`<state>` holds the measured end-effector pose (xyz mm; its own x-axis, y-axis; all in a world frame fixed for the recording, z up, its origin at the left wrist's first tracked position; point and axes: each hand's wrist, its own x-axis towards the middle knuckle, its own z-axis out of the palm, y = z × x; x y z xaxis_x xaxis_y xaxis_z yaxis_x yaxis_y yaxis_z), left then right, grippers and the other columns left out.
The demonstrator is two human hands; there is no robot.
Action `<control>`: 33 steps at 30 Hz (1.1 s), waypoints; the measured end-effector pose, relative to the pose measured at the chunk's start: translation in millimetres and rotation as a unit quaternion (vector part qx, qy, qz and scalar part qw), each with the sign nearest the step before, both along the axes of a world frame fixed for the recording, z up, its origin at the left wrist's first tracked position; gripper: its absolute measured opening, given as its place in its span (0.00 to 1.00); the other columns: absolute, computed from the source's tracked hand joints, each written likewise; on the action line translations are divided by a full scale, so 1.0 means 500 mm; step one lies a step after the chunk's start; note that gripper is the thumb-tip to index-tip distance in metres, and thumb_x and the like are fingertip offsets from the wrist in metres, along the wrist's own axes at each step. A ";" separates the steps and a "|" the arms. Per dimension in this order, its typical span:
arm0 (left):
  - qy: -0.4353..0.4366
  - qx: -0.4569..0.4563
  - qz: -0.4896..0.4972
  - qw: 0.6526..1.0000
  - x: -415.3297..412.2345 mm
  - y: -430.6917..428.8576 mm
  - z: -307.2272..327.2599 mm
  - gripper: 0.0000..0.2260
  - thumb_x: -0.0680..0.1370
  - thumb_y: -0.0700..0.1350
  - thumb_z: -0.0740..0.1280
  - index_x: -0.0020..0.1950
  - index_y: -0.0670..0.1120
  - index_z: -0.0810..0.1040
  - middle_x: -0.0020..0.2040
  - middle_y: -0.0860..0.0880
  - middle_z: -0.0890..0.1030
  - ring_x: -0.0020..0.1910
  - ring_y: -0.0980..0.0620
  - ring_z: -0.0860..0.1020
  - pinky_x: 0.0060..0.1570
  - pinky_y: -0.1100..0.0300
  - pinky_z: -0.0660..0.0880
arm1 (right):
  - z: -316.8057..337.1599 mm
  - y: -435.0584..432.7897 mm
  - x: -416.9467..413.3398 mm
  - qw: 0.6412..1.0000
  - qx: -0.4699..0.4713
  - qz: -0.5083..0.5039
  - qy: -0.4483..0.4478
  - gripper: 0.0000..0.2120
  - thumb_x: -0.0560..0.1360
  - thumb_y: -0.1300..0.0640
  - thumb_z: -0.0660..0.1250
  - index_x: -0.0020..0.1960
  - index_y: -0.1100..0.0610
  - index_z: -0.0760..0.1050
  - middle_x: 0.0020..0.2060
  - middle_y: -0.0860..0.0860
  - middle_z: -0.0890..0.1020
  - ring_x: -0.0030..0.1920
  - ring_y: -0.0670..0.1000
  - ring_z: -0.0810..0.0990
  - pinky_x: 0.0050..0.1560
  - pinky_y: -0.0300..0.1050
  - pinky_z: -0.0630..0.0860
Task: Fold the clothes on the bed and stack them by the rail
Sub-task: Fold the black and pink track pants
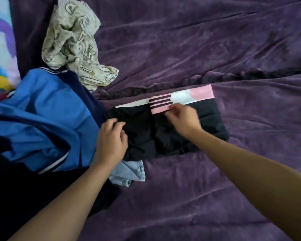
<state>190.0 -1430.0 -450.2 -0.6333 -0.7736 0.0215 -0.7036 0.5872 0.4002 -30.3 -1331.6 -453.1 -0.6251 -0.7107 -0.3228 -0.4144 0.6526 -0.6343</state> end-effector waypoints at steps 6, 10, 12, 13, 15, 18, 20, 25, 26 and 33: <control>-0.074 0.023 -0.176 0.981 -0.108 0.093 -0.059 0.23 0.77 0.42 0.61 0.73 0.48 0.67 0.74 0.41 0.63 0.72 0.41 0.63 0.67 0.48 0.65 | -0.042 0.094 -0.207 0.960 0.161 -0.230 -0.010 0.31 0.73 0.43 0.69 0.69 0.60 0.68 0.61 0.60 0.76 0.59 0.61 0.76 0.57 0.53 0.74; -0.184 0.050 -0.209 0.959 -0.140 0.103 -0.107 0.24 0.80 0.46 0.57 0.77 0.50 0.58 0.78 0.44 0.50 0.76 0.44 0.52 0.73 0.50 0.55 | -0.056 0.120 -0.208 0.943 0.069 -0.274 -0.176 0.22 0.68 0.50 0.76 0.55 0.62 0.78 0.36 0.51 0.81 0.27 0.45 0.81 0.22 0.34 0.73; -0.133 0.081 -0.191 0.969 -0.136 0.090 -0.097 0.22 0.79 0.44 0.58 0.74 0.49 0.65 0.77 0.44 0.58 0.74 0.44 0.58 0.70 0.51 0.60 | -0.029 0.126 -0.200 0.948 0.021 -0.270 -0.164 0.20 0.66 0.53 0.78 0.54 0.60 0.79 0.38 0.51 0.82 0.28 0.44 0.82 0.24 0.33 0.74; -0.076 0.096 -0.166 0.978 -0.128 0.080 -0.083 0.20 0.79 0.42 0.59 0.71 0.47 0.69 0.74 0.44 0.64 0.71 0.44 0.64 0.67 0.50 0.63 | -0.002 0.125 -0.196 0.953 -0.008 -0.264 -0.150 0.20 0.66 0.53 0.78 0.55 0.59 0.78 0.42 0.52 0.83 0.33 0.45 0.83 0.28 0.35 0.76; 0.029 0.098 -0.091 0.991 -0.102 0.046 -0.046 0.16 0.76 0.38 0.62 0.64 0.42 0.76 0.64 0.42 0.73 0.61 0.42 0.72 0.60 0.48 0.70 | 0.067 0.104 -0.183 0.967 -0.056 -0.227 -0.104 0.22 0.66 0.53 0.77 0.57 0.56 0.77 0.48 0.52 0.83 0.42 0.47 0.82 0.38 0.39 0.78; 0.081 0.078 0.037 0.993 -0.032 -0.030 0.000 0.13 0.75 0.35 0.63 0.58 0.38 0.78 0.55 0.40 0.76 0.55 0.41 0.75 0.57 0.50 0.71 | 0.165 0.042 -0.111 0.991 -0.063 -0.119 0.007 0.25 0.67 0.50 0.76 0.61 0.54 0.73 0.52 0.52 0.81 0.51 0.54 0.80 0.52 0.48 0.76; 0.061 0.073 0.096 0.991 0.027 -0.081 0.016 0.12 0.74 0.33 0.63 0.57 0.37 0.78 0.54 0.38 0.76 0.55 0.39 0.75 0.57 0.51 0.68 | 0.198 -0.012 -0.033 0.996 -0.027 -0.048 0.068 0.27 0.69 0.49 0.73 0.63 0.55 0.69 0.54 0.57 0.80 0.54 0.60 0.78 0.52 0.50 0.73; 0.028 0.055 0.176 0.982 0.166 -0.147 0.034 0.13 0.73 0.33 0.65 0.57 0.38 0.79 0.55 0.37 0.77 0.52 0.37 0.77 0.56 0.49 0.71 | 0.142 -0.136 0.189 0.994 0.066 0.070 0.050 0.25 0.74 0.49 0.68 0.64 0.58 0.61 0.58 0.60 0.76 0.57 0.64 0.77 0.52 0.52 0.71; 0.026 0.057 0.186 0.981 0.183 -0.149 0.034 0.13 0.73 0.33 0.65 0.57 0.38 0.79 0.54 0.36 0.78 0.52 0.37 0.77 0.55 0.49 0.71 | 0.121 -0.148 0.227 0.992 0.087 0.089 0.024 0.27 0.74 0.49 0.68 0.65 0.58 0.61 0.60 0.60 0.74 0.59 0.64 0.75 0.55 0.53 0.71; 0.056 0.048 0.206 0.976 0.191 -0.122 0.019 0.12 0.74 0.34 0.64 0.57 0.37 0.79 0.53 0.35 0.76 0.53 0.36 0.76 0.55 0.49 0.70 | 0.057 -0.089 0.279 0.980 -0.050 0.187 -0.042 0.14 0.75 0.57 0.66 0.60 0.56 0.78 0.54 0.54 0.80 0.54 0.56 0.79 0.55 0.51 0.76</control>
